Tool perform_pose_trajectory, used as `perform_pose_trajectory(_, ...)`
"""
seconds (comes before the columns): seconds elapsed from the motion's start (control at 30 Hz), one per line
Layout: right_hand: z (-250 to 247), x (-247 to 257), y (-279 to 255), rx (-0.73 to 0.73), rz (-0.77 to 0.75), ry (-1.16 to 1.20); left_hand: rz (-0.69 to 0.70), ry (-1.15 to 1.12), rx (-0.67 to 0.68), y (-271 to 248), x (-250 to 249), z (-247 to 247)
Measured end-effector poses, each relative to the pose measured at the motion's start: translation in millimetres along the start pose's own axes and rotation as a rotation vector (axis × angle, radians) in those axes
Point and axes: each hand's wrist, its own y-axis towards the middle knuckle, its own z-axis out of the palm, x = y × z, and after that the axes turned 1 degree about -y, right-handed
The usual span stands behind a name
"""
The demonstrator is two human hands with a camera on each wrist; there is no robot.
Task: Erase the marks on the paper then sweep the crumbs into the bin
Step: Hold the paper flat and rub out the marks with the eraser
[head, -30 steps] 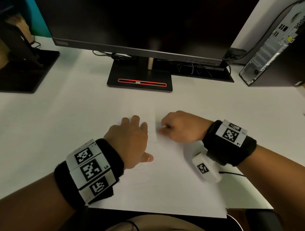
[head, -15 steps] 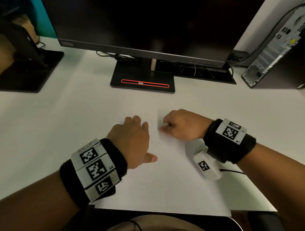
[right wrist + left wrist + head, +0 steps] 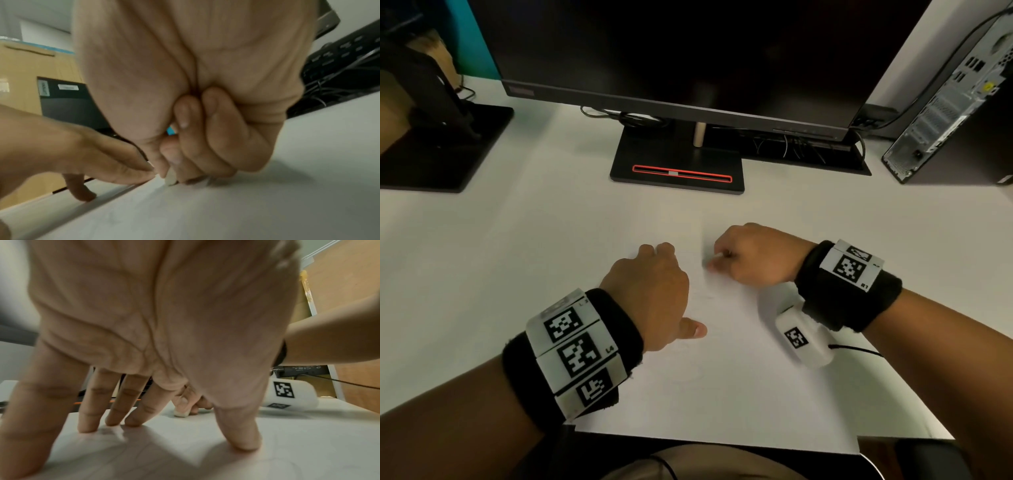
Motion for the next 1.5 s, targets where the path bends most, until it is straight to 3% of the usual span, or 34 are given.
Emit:
perform_pose_trajectory(0.13, 6.6, 12.7, -1.5, 0.068, -0.083, -0.029, 0.003, -0.019, -0.003, -0.3, 2.1, 0.5)
perform_pose_trajectory(0.27, 1.1, 4.4, 4.5, 0.005, -0.014, 0.013, 0.007, -0.018, -0.007, -0.1, 1.5, 1.1)
perform_pose_trajectory(0.4, 7.5, 14.1, 1.7, 0.075, -0.083, -0.001, 0.012, -0.023, 0.003, -0.1, 1.7, -0.2)
perform_pose_trajectory(0.57, 2.8, 7.6, 4.7, 0.012, -0.032, 0.019, 0.015, 0.003, -0.003, -0.6, 1.7, 1.0)
perform_pose_trajectory(0.67, 10.1, 16.1, 1.6, 0.080, -0.087, 0.019, 0.012, -0.010, -0.001, -0.6, 1.7, 0.5)
perform_pose_trajectory(0.77, 4.1, 3.6, 5.7, 0.004, -0.014, 0.051, 0.013, 0.008, 0.005, 0.3, 0.6, 0.9)
perform_pose_trajectory(0.97, 3.6, -24.8, -0.9, 0.013, 0.161, 0.650, 0.047, -0.158, 0.043, 2.9, 21.4, -4.9)
perform_pose_trajectory(1.03, 2.7, -31.2, -4.1, -0.020, 0.156, 0.597, 0.078, -0.144, 0.036, 2.7, 29.2, -4.1)
perform_pose_trajectory(1.23, 8.2, -8.8, 1.1, -0.025, 0.028, 0.149, 0.074, -0.111, 0.007, 4.1, 26.7, 0.0)
perform_pose_trajectory(1.37, 0.9, -6.0, 8.2, -0.038, 0.032, 0.090, 0.044, -0.153, 0.019, 1.8, 24.9, 4.1)
perform_pose_trajectory(1.5, 9.1, 8.4, 7.8, 0.073, -0.053, 0.058, 0.022, -0.181, 0.030, 1.4, 24.4, 5.3)
